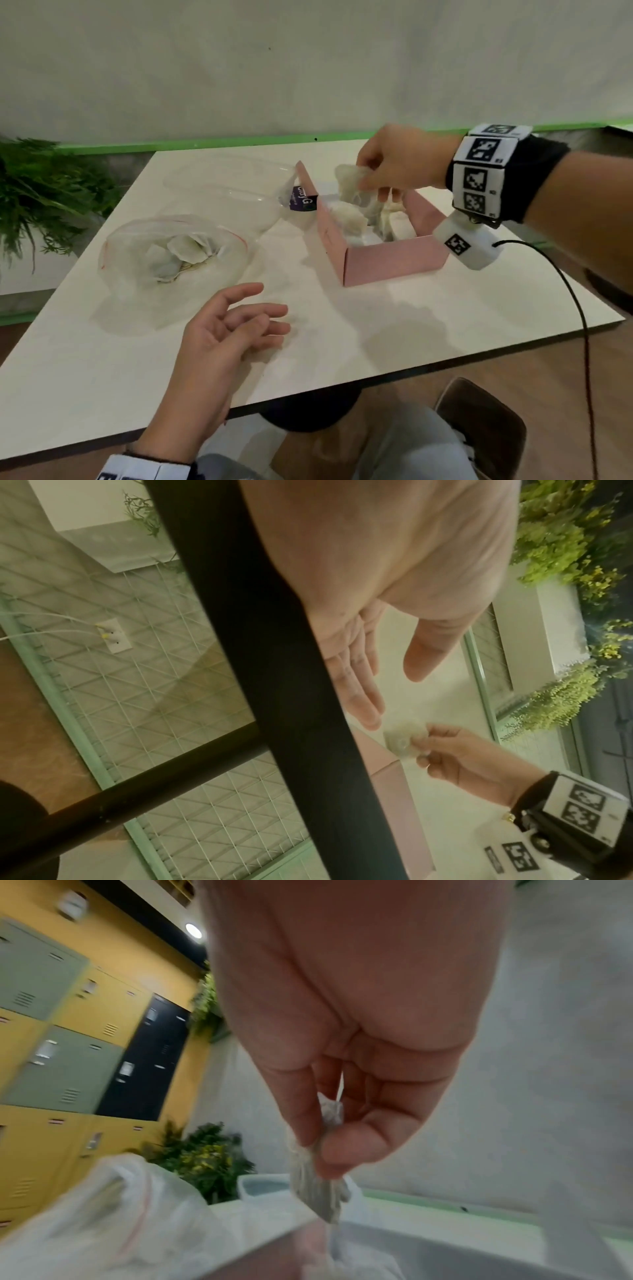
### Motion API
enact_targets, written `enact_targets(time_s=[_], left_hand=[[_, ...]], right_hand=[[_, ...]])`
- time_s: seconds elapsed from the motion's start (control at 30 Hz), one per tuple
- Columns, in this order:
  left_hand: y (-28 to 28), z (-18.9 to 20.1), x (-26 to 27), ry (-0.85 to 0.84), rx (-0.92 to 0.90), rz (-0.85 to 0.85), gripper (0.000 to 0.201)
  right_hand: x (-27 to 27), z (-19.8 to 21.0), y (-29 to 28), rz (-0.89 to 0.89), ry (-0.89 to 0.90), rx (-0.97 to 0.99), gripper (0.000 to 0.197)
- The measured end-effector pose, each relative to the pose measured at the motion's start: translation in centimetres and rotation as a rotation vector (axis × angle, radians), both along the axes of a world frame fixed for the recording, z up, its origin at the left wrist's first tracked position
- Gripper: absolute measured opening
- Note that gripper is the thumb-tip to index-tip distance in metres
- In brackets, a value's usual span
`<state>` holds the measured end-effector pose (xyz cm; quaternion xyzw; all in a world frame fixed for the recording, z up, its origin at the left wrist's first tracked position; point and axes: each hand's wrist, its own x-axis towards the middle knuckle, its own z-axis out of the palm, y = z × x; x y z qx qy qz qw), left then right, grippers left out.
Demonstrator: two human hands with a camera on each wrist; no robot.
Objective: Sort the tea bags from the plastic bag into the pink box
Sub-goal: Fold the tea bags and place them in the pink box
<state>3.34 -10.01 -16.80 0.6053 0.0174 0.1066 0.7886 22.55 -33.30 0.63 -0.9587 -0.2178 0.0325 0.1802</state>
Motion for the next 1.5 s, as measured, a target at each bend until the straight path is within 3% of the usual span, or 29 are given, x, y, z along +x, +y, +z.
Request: enact_targets(time_s=[0.2,0.4,0.5,0.7,0.87,0.97,1.03,1.1,1.3,1.5], left_hand=[[-0.1,-0.5,0.1,-0.021,0.012,0.002,0.022],[-0.2,-0.3,0.0,-0.004,0.001,0.027,0.017],[-0.2,-0.3,0.2,0.003,-0.008,0.043,0.017],[0.0,-0.1,0.4,0.031,-0.072,0.046,0.016],[0.3,-0.1,0.7,0.056,-0.128,0.056,0.019],[0.2,0.2,0.7,0.067,-0.144,0.056,0.019],[0.1,0.3,0.6,0.078,-0.152,0.061,0.019],[0.0,0.5,0.6,0.083,-0.146,0.063,0.019],[-0.2,0.5,0.4,0.072,-0.082,0.106,0.019],[-0.3,0.3,0.0,0.034,-0.048,0.171,0.016]], right_hand=[[1.4,-3.4,0.6,0.048,0.425,-0.238,0.022],[1.6,-5.5,2.9,0.054,0.313,-0.412,0.015],[2.0,-5.4,3.0,0.001,0.312,-0.343,0.006],[1.7,-4.7,1.7,-0.085,0.315,-0.191,0.015],[0.6,-3.5,0.5,-0.086,0.011,-0.068,0.013],[-1.3,-3.9,0.4,0.016,0.218,0.005,0.017],[-2.4,-4.9,0.6,0.097,0.289,-0.112,0.023],[-2.5,-5.9,0.8,0.135,0.240,-0.245,0.023],[-2.5,-6.1,1.4,0.114,0.188,-0.388,0.021],[-2.8,-5.2,1.6,0.019,0.199,-0.244,0.024]])
